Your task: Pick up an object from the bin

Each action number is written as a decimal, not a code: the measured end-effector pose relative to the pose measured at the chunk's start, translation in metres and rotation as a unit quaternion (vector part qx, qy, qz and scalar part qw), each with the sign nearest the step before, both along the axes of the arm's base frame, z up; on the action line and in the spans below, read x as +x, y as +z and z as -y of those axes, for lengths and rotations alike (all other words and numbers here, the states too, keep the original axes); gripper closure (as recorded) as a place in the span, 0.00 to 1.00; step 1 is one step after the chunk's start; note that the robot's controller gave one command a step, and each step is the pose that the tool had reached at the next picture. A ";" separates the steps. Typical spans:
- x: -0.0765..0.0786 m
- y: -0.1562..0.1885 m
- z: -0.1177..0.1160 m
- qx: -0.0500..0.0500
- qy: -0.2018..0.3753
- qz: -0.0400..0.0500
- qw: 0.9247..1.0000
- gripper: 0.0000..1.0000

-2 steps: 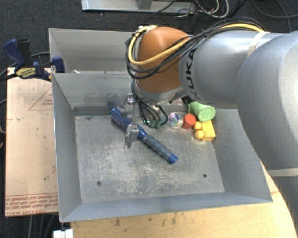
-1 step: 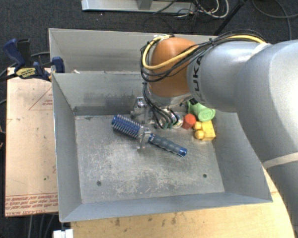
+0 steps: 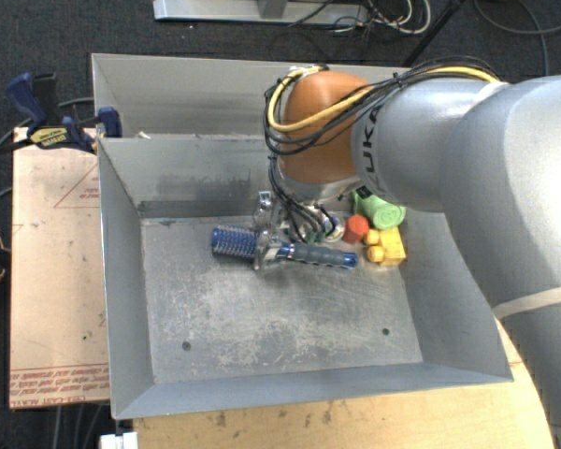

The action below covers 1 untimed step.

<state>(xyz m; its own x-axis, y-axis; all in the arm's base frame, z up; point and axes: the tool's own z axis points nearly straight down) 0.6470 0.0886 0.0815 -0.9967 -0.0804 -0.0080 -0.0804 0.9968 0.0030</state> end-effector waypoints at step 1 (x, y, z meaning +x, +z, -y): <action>-0.032 -0.001 0.059 0.004 -0.035 0.009 0.999 1.00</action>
Offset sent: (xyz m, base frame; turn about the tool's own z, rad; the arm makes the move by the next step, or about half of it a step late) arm -0.0396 -0.0628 -0.0115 0.0648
